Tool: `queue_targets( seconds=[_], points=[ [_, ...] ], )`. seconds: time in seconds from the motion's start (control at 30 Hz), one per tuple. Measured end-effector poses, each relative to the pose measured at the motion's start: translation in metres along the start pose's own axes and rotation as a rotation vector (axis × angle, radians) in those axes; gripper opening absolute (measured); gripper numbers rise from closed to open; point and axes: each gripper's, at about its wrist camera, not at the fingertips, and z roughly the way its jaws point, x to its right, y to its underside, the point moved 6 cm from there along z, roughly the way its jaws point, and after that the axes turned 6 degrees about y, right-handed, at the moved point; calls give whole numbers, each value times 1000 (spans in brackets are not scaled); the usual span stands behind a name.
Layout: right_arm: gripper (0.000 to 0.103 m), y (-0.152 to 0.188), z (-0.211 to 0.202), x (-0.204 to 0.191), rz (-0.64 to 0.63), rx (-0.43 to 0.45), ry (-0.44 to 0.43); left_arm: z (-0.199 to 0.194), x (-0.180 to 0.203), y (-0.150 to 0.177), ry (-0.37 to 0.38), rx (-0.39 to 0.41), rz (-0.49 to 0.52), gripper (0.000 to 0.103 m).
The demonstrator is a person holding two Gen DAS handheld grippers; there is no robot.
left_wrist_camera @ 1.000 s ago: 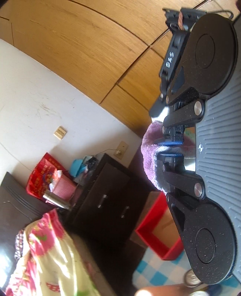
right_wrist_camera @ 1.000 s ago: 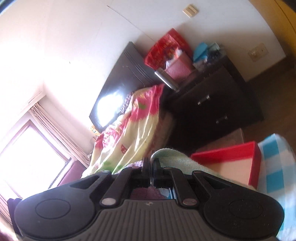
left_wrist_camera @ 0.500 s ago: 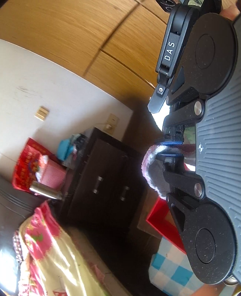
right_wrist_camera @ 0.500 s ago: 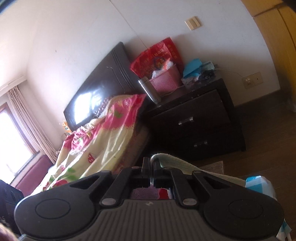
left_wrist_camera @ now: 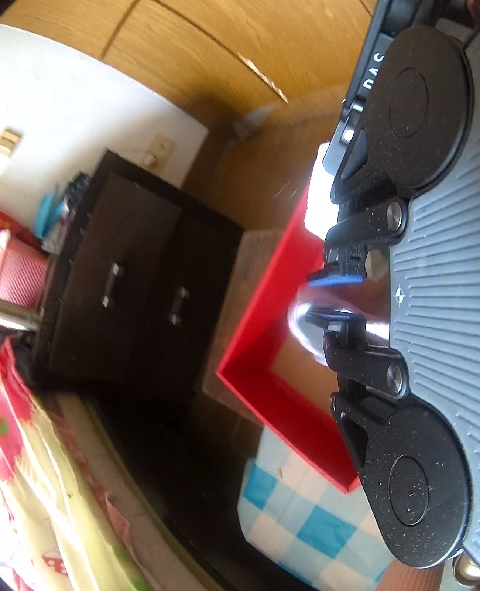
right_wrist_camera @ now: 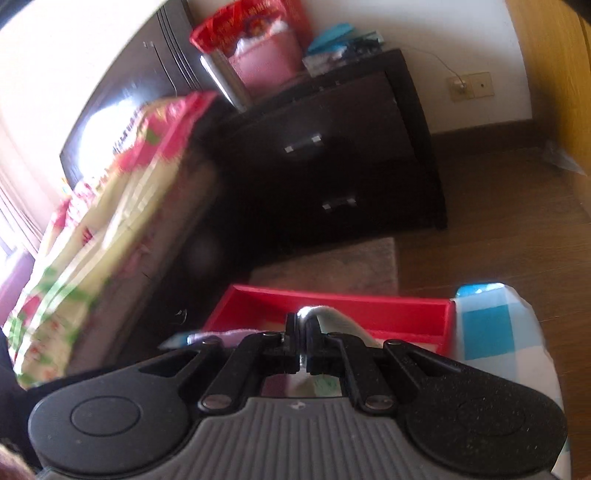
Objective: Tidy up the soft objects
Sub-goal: 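Carry both towels into the red box and open both grippers to release them, then move the left gripper to the pink pig plush while the right approaches the cream plush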
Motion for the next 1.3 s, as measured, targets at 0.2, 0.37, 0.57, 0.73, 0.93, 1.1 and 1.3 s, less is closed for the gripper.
queue_targets(
  seconds=[0.2,0.37,0.57,0.73,0.93,1.1,1.3],
  points=[
    [19,20,14,10,-48,-68,108,3,-8,11,-65,-37,-10,43],
    [27,33,-7,14,-55,-58,141,-17,-11,20,-90,-34,-14,55],
    [32,41,-40,20,-16,-23,153,-54,-4,28,-118,11,36,66],
    [32,48,-73,15,-13,11,145,-88,4,39,-129,43,69,67],
    [35,66,-119,6,2,68,95,-128,10,58,-140,95,106,68],
    [36,86,-147,-4,-20,105,79,-156,15,75,-135,132,132,69],
    [37,106,-168,-8,-5,151,56,-178,12,96,-126,146,128,71]
  ],
)
